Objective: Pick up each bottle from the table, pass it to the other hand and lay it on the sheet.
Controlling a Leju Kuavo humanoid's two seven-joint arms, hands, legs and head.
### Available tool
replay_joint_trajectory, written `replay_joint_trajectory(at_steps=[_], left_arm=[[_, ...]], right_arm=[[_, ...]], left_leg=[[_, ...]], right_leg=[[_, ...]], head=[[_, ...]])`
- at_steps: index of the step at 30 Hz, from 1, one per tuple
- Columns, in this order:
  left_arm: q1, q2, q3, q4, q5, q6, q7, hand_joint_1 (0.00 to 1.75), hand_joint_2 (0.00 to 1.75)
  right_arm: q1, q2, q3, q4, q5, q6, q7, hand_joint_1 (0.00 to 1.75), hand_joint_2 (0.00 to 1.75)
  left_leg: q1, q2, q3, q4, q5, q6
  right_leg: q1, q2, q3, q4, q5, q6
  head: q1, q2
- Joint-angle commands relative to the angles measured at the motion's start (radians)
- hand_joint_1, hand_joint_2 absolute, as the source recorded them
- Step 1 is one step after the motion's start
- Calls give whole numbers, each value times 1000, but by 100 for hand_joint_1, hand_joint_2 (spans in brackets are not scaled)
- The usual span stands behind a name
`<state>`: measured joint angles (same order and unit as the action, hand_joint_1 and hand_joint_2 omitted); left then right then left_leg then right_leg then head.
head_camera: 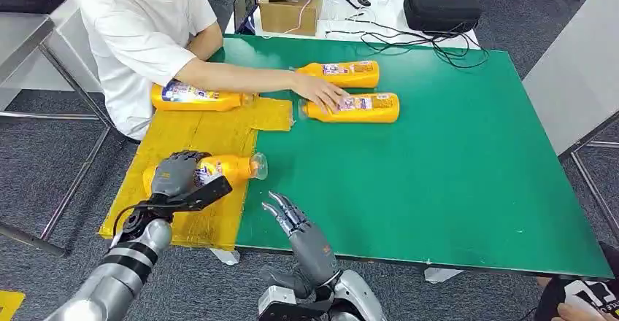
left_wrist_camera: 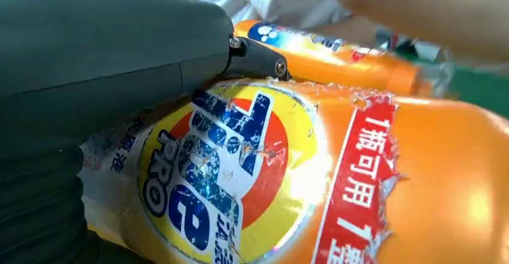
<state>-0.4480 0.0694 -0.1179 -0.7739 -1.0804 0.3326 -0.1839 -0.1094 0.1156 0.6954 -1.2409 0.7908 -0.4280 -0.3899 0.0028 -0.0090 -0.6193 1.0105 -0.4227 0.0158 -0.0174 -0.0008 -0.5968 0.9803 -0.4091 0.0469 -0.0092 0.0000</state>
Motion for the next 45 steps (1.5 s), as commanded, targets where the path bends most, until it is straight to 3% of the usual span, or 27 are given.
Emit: replay_joint_trajectory(at_steps=[1, 4, 5, 6, 7, 9, 15, 26, 28, 30, 33, 37, 42, 45], left_arm=[[-194, -36, -69, 288, 2, -192, -18, 164, 175], [-187, -41, -74, 286, 6, -192, -10, 164, 175], [-186, -38, -76, 284, 8, -193, -10, 145, 175], [-188, -35, -97, 291, 11, -230, -17, 68, 175], [-184, -41, -107, 297, 16, -249, -23, 31, 175], [-180, -56, -122, 317, 32, -287, -26, 0, 175], [-193, -59, -149, 367, 69, -349, -4, 0, 175], [-212, -52, -30, 336, 269, -398, -36, 0, 175], [-166, -57, 38, 247, 384, -392, -87, 0, 175], [-100, -108, 141, 109, 555, -407, -52, 0, 175], [2, -137, 110, -168, 714, -391, -33, 0, 175], [10, -150, 112, -215, 814, -360, -31, 0, 175], [124, -147, 51, -506, 923, -272, -115, 0, 175], [138, -148, 64, -546, 974, -250, -119, 0, 175]], right_arm=[[-40, -5, 11, 58, -28, 13, -14, 0, 0], [-43, -4, 9, 65, -30, 11, -17, 0, 0], [-44, -3, 10, 67, -31, 11, -18, 0, 0], [-47, -2, 10, 71, -33, 12, -22, 0, 0], [-50, 0, 10, 75, -34, 12, -24, 0, 0], [-60, 5, 10, 90, -39, 6, -30, 0, 0], [-85, 14, 11, 132, -48, -5, -41, 0, 0], [-102, 29, 11, 184, -61, -37, -58, 0, 0], [-84, 20, 17, 174, -63, -49, -57, 0, 0], [-50, 15, 14, 159, -44, -75, -43, 0, 0], [-31, 3, 18, 144, -24, -101, -38, 0, 0], [-35, 3, 10, 144, -3, -126, -28, 0, 0], [-8, -27, -23, 88, 22, -134, -13, 0, 0], [-1, -32, -36, 85, 45, -141, -8, 0, 0]], left_leg=[[1, -2, 3, 0, -1, -1], [1, -3, 7, 0, -2, -1], [0, -2, 4, -1, 1, 0], [0, -2, 3, -1, 1, 0], [1, -1, 5, -1, 0, 0], [0, -1, 5, -1, 0, 0], [-1, 0, 5, -1, 1, 0], [1, 4, 12, -2, 0, -2], [0, 2, 10, -1, 1, -1], [0, 3, 11, -2, 0, -1], [0, -1, 10, -2, 1, 0], [0, 0, 5, 0, 0, 0], [0, 1, 4, 0, -1, -1], [1, 1, 4, 1, -1, -1]], right_leg=[[2, -3, 4, 0, -2, -2], [2, -4, 8, -1, -3, -2], [0, -2, 5, -1, -1, -1], [0, -1, 4, -1, -1, -1], [1, -1, 6, -1, -1, -1], [0, -1, 6, -1, -1, -2], [-1, 0, 6, -1, 0, -1], [2, 3, 12, -2, 0, -4], [1, 2, 10, -1, 0, -2], [1, 3, 12, -2, 0, -2], [0, -1, 11, -2, -1, -1], [1, 0, 6, -1, -1, -1], [1, 0, 5, -1, -2, -2], [1, 0, 4, 0, -2, -2]], head=[[0, 0], [0, 0], [0, 0], [0, 0], [0, 0], [0, 0], [0, 0], [0, 0], [0, 0], [0, 0], [0, 0], [0, 0], [0, 0], [0, 0]])
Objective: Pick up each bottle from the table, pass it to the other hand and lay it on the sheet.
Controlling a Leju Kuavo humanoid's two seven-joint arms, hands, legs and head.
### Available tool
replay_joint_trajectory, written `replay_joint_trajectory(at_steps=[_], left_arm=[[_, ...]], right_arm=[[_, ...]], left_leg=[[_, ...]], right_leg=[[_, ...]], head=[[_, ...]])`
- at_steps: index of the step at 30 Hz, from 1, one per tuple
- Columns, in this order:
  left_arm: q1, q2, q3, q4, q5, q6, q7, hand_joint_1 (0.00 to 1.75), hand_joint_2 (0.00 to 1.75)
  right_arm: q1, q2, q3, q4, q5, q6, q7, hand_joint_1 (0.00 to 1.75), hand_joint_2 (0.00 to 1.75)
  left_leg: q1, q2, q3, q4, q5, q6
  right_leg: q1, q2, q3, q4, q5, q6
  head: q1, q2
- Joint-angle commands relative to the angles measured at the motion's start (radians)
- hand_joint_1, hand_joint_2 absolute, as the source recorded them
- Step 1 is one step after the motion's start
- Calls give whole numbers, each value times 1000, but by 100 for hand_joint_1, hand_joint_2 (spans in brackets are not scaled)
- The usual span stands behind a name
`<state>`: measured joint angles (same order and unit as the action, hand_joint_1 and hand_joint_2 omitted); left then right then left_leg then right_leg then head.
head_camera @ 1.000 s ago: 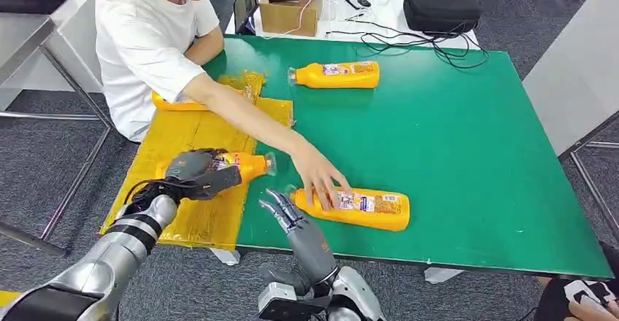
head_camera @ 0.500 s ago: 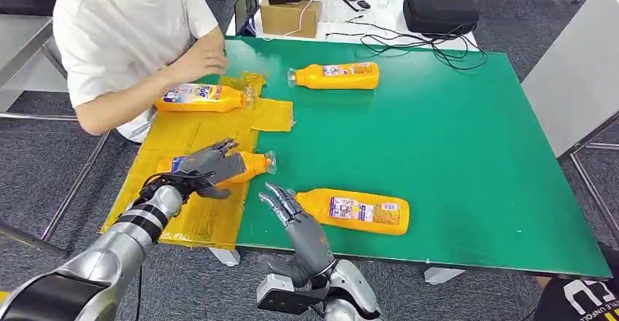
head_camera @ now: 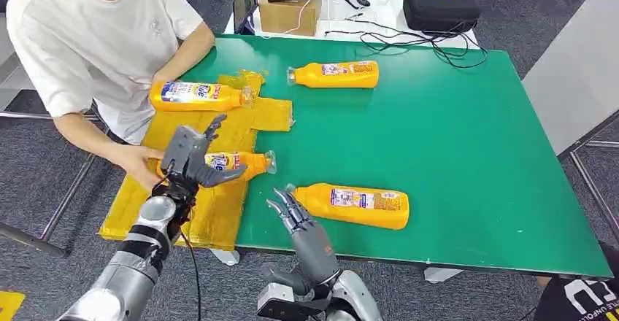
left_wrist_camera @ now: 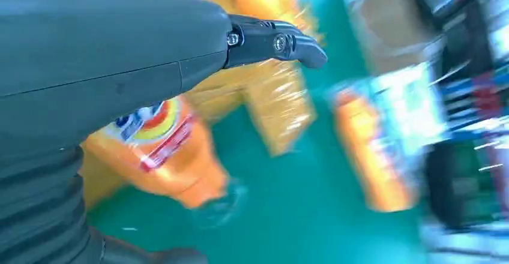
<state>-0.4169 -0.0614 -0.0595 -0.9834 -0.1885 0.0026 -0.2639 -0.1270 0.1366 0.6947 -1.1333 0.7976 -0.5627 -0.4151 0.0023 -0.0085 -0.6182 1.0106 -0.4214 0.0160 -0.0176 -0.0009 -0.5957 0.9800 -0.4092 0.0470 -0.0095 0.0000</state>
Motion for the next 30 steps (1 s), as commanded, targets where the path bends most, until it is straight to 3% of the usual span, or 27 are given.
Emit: replay_joint_trajectory(at_steps=[1, 3, 6, 9, 10, 12, 14, 20, 25, 30], left_arm=[[111, -14, 13, -338, 94, 80, -42, 0, 175], [114, -18, 25, -336, 113, 87, -54, 0, 175], [186, -25, 40, -427, 165, 101, -84, 0, 175], [216, -22, 35, -464, 170, 102, -84, 0, 175], [239, -27, 35, -493, 177, 107, -87, 0, 175], [311, -38, 31, -571, 181, 113, -94, 0, 175], [357, -42, 20, -618, 176, 119, -100, 0, 175], [370, -51, 18, -627, 174, 122, -101, 0, 175], [383, -63, -16, -629, 165, 122, -105, 0, 175], [347, -59, -29, -597, 165, 123, -106, 0, 175]], right_arm=[[18, -57, -38, -20, 44, -10, 19, 0, 0], [20, -60, -45, -13, 76, -34, 37, 0, 0], [18, -124, -88, 4, 257, -71, 172, 0, 0], [23, -145, -114, -3, 251, -62, 156, 0, 0], [21, -159, -138, 0, 317, -65, 202, 0, 175], [13, -211, -189, 1, 398, -29, 283, 0, 175], [8, -232, -234, -1, 407, -9, 286, 0, 175], [-8, -233, -269, 6, 445, 12, 328, 0, 175], [-140, -222, -322, 161, 481, 34, 324, 0, 175], [-230, -178, -289, 303, 523, 29, 325, 0, 175]], left_leg=[[1, 0, 1, 0, -1, 0], [1, 0, 2, 0, -2, -1], [1, 1, 3, 0, -2, -1], [1, 2, 4, -1, -2, 0], [0, 1, 2, -1, -1, 0], [1, 1, 5, 0, -3, 0], [-1, 1, 1, -1, -1, 0], [-1, -1, -1, 0, -1, 0], [-1, 2, 1, 0, -2, 0], [0, 3, 2, 0, -1, 0]], right_leg=[[1, -1, 1, 0, -1, -1], [1, 0, 3, 0, -2, -2], [1, 0, 3, -1, -1, -2], [1, 1, 4, -2, -1, -1], [0, 0, 3, -2, -1, -1], [1, 0, 7, -2, -3, -2], [0, 1, 2, -2, 0, -1], [-1, 0, 0, -1, 0, -1], [0, 2, 1, -1, 0, -1], [0, 2, 3, -1, 0, -1]], head=[[0, 0], [0, 0], [0, 0], [0, 0], [0, 0], [0, 0], [0, 0], [0, 0], [0, 0], [0, 0]])
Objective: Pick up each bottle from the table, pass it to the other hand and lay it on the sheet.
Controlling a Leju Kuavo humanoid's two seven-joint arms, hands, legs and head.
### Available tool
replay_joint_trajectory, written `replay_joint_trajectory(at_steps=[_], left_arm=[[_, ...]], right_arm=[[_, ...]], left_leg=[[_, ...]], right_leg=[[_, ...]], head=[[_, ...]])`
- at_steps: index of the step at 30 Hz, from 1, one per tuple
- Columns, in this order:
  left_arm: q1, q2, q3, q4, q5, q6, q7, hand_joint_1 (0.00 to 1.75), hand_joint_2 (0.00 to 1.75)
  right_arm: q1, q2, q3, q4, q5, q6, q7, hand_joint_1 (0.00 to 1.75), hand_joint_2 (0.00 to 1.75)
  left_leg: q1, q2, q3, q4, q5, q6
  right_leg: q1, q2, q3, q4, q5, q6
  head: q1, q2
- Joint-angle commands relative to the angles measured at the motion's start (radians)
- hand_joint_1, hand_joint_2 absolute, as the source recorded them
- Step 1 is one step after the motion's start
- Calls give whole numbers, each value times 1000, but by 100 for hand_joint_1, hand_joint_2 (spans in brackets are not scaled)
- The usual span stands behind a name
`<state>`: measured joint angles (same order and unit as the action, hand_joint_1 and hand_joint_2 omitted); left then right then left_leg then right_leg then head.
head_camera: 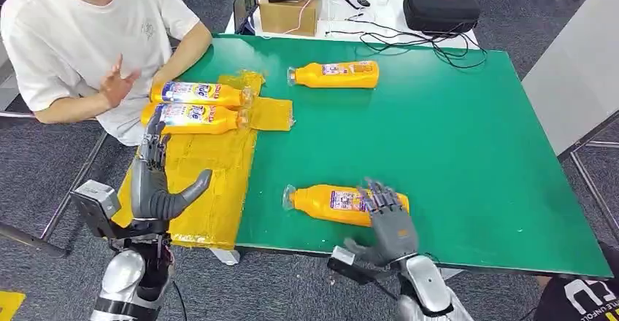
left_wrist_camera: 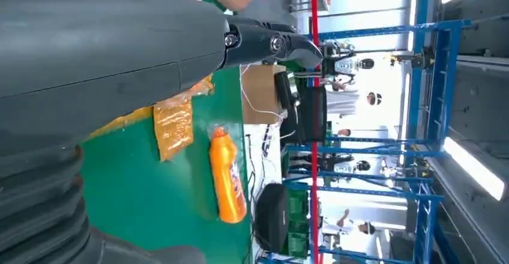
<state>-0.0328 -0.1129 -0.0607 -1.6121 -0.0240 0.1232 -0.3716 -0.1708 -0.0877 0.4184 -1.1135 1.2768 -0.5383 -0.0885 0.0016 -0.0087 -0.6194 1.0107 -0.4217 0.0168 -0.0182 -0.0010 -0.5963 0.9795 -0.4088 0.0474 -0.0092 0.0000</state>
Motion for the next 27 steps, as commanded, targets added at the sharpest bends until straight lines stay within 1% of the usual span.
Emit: replay_joint_trajectory(at_steps=[1, 2, 4, 5, 6, 8, 9, 10, 11, 12, 13, 14, 16, 17, 18, 22, 23, 24, 26, 27], left_arm=[[-41, -7, -29, 31, 0, 2, 2, 0, 175], [-43, -6, -30, 32, 0, 1, 2, 0, 175], [-46, -5, -30, 32, -1, 1, 2, 0, 175], [-49, -2, -32, 32, -3, 0, 6, 0, 175], [-51, 1, -32, 34, -9, 0, 14, 0, 175], [-51, 0, -27, 36, -17, 2, 28, 0, 175], [-49, -2, -22, 37, -19, 2, 36, 0, 175], [-47, -5, -18, 38, -19, 2, 40, 0, 175], [-46, -6, -15, 39, -20, 1, 43, 0, 175], [-47, -6, -12, 41, -22, 1, 47, 0, 175], [-46, -4, -11, 43, -24, 1, 50, 0, 175], [-48, -5, -9, 45, -28, 1, 56, 0, 175], [-48, -5, -6, 48, -30, 1, 58, 0, 175], [-50, -6, -2, 52, -37, 0, 63, 0, 175], [-52, -7, -1, 55, -41, -1, 66, 0, 175], [-56, -8, 0, 62, -42, -1, 66, 0, 175], [-58, -9, 0, 65, -49, -1, 68, 0, 175], [-65, -9, 1, 75, -52, -1, 69, 0, 175], [-72, -7, 0, 85, -59, 1, 67, 0, 175], [-73, -7, 1, 87, -61, 2, 67, 0, 175]], right_arm=[[-194, 49, -9, 291, 45, 6, 0, 0, 175], [-199, 53, -8, 298, 42, 8, 2, 0, 175], [-207, 56, -8, 307, 37, 20, 5, 0, 175], [-221, 54, 0, 324, 40, 43, 20, 0, 175], [-246, 52, 12, 353, 40, 83, 38, 0, 175], [-285, 54, 20, 402, 44, 135, 76, 0, 175], [-307, 56, 23, 435, 48, 163, 100, 0, 175], [-322, 56, 29, 459, 56, 180, 112, 0, 175], [-338, 60, 31, 483, 52, 205, 119, 0, 175], [-354, 67, 26, 508, 37, 235, 121, 0, 175], [-360, 67, 31, 518, 38, 248, 121, 0, 175], [-377, 70, 40, 548, 31, 292, 124, 0, 175], [-383, 71, 42, 562, 22, 311, 127, 0, 175], [-406, 68, 70, 606, 19, 368, 133, 0, 175], [-417, 64, 83, 624, 16, 399, 136, 0, 175], [-423, 61, 84, 637, 10, 399, 134, 0, 175], [-436, 60, 104, 657, 7, 437, 141, 54, 175], [-447, 54, 123, 672, 4, 464, 138, 175, 175], [-462, 53, 131, 689, -20, 470, 123, 175, 175], [-468, 54, 135, 694, -36, 471, 115, 175, 175]], left_leg=[[1, 2, 3, 0, -1, -1], [0, 1, 2, 0, 0, -1], [1, 2, 5, 0, -2, -1], [0, 1, 2, 0, 0, 0], [1, 1, 4, 0, -1, -1], [0, 1, 2, 0, 0, 0], [1, 3, 4, 0, -1, -1], [0, 2, 2, 0, -1, -1], [0, 2, 2, 0, 0, 0], [1, 4, 6, 1, -2, -1], [0, 2, 3, 0, -1, -1], [1, 3, 5, 0, -1, -1], [1, 2, 4, 0, 0, -1], [0, 1, 3, 0, 0, -1], [1, 0, 5, -1, 0, -1], [1, 0, 9, -1, 0, -1], [1, 0, 9, -1, 0, 0], [1, -1, 11, -1, 1, -1], [0, 0, 10, -1, 1, 0], [1, -1, 11, -1, 1, -1]], right_leg=[[1, 2, 2, -1, 0, -2], [1, 1, 2, -1, 0, -1], [2, 1, 5, 0, -1, -3], [1, 1, 1, 0, 0, -1], [1, 1, 3, 0, -1, -2], [0, 1, 2, 0, 0, -1], [1, 3, 3, 0, 0, -2], [1, 2, 2, 0, 0, -1], [0, 2, 1, 0, 0, -1], [1, 3, 5, 0, -1, -2], [1, 2, 3, 0, 0, -1], [1, 3, 4, 0, 0, -2], [1, 1, 3, -1, 0, -1], [1, 0, 3, -1, 0, -1], [1, 0, 5, -1, 0, -2], [1, -1, 8, -2, 0, -1], [1, -1, 8, -1, 0, -1], [1, -2, 10, -2, 0, -2], [1, -1, 8, -1, 1, -1], [2, -2, 9, -2, 1, -3]], head=[[0, 0], [0, 0], [0, 0], [0, 0], [-1, 0], [0, 0], [0, 0], [0, 0], [0, 0], [0, 0], [0, 0], [0, 0], [0, 0], [0, 0], [0, 0], [-1, 0], [0, 0], [0, 0], [0, 0], [0, 0]])
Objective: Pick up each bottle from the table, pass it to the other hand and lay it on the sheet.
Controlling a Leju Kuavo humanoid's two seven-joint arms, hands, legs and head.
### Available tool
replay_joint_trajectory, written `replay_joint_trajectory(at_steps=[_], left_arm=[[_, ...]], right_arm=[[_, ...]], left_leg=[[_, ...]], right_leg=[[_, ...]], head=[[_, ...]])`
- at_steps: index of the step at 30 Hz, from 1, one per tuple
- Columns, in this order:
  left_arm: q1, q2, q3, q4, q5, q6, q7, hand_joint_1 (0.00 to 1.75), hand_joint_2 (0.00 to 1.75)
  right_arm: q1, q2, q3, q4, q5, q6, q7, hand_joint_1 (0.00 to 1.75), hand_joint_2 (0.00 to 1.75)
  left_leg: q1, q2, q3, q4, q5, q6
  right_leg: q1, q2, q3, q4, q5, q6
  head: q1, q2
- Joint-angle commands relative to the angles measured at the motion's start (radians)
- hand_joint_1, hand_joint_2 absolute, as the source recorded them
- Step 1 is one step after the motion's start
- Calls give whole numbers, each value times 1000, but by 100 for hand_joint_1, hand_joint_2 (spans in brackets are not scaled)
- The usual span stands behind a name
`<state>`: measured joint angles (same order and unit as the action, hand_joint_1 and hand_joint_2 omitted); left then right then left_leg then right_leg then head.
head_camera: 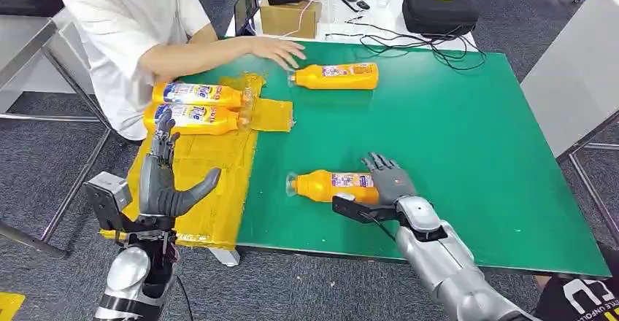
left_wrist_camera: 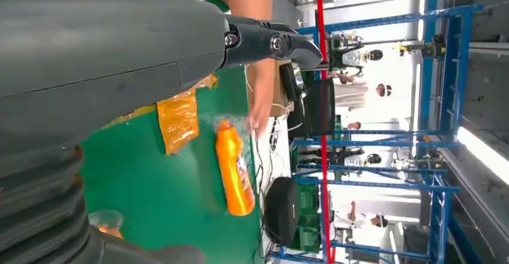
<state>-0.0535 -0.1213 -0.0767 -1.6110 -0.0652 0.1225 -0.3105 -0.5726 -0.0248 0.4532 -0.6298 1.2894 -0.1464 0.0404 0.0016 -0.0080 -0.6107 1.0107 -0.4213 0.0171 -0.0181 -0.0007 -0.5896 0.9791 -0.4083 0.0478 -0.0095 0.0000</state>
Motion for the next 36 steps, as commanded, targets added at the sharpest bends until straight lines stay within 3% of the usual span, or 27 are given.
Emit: replay_joint_trajectory(at_steps=[1, 5, 8, 14, 16, 17, 18, 21, 23, 24, 26, 30, 36], left_arm=[[-52, 2, 18, 86, -20, 3, 6, 0, 175], [-51, 3, 17, 85, -22, 3, 6, 0, 175], [-75, 14, 5, 122, -26, 1, 6, 0, 175], [-97, 24, -1, 161, -25, 6, -5, 0, 175], [-93, 27, -6, 169, -14, 4, -10, 0, 175], [-74, 21, -2, 157, 0, 5, -10, 0, 175], [-34, 3, 2, 136, 22, 2, 16, 0, 175], [49, -32, -37, 143, 32, 1, 39, 0, 175], [76, -42, -70, 163, 44, -13, 23, 0, 175], [99, -37, -115, 185, 58, -72, 18, 0, 175], [115, -38, -140, 199, 54, -82, -3, 0, 175], [160, -25, -209, 197, 57, -140, -51, 0, 175], [169, 0, -250, 203, 68, -206, -98, 0, 175]], right_arm=[[-69, -7, 101, 210, -48, 81, -13, 175, 175], [-70, -4, 99, 209, -57, 87, -18, 175, 175], [-99, -6, 88, 229, -150, 160, -107, 175, 175], [-106, -2, 76, 241, -246, 191, -183, 175, 175], [-76, 11, 15, 208, -364, 153, -279, 175, 175], [-33, 25, -28, 152, -428, 68, -334, 175, 175], [44, 54, -87, 39, -505, -42, -390, 175, 175], [254, 111, -175, -359, -705, -108, -434, 175, 175], [305, 121, -179, -489, -746, -152, -430, 175, 175], [328, 140, -207, -555, -816, -208, -491, 175, 175], [331, 144, -222, -586, -836, -224, -488, 175, 175], [341, 178, -300, -635, -928, -351, -598, 175, 175], [337, 161, -284, -639, -954, -333, -630, 175, 175]], left_leg=[[1, -1, 2, -1, 1, -1], [1, -2, 4, -1, 1, 0], [0, -2, 5, -1, 1, 0], [1, -3, 6, -2, 2, 0], [1, -2, 7, -2, 1, 0], [1, -3, 7, -2, 1, 0], [1, -2, 7, -2, 1, 0], [2, 4, 10, -4, -1, -1], [1, 3, 7, -3, -2, -1], [1, 2, 7, -3, -3, -2], [0, -1, 1, -1, -2, -1], [1, -1, -4, 0, -3, -1], [0, -1, -6, 0, -3, -1]], right_leg=[[1, -1, 3, -2, 1, -2], [1, -2, 4, -1, 1, -2], [0, -2, 6, -1, 1, -1], [1, -3, 8, -3, 1, -2], [1, -2, 8, -2, 1, -1], [1, -3, 8, -3, 1, -2], [2, -3, 9, -3, 1, -1], [3, 3, 10, -5, 1, -2], [2, 2, 7, -2, 0, -1], [2, 1, 7, -2, -1, -2], [1, -1, 1, 0, -2, -1], [1, 0, -2, 0, -3, -1], [0, -1, -4, 0, -2, -2]], head=[[0, 0], [0, 0], [0, 0], [0, 0], [0, 0], [0, 0], [0, 0], [0, 0], [0, 0], [0, 0], [0, 0], [-1, 0], [0, 0]])
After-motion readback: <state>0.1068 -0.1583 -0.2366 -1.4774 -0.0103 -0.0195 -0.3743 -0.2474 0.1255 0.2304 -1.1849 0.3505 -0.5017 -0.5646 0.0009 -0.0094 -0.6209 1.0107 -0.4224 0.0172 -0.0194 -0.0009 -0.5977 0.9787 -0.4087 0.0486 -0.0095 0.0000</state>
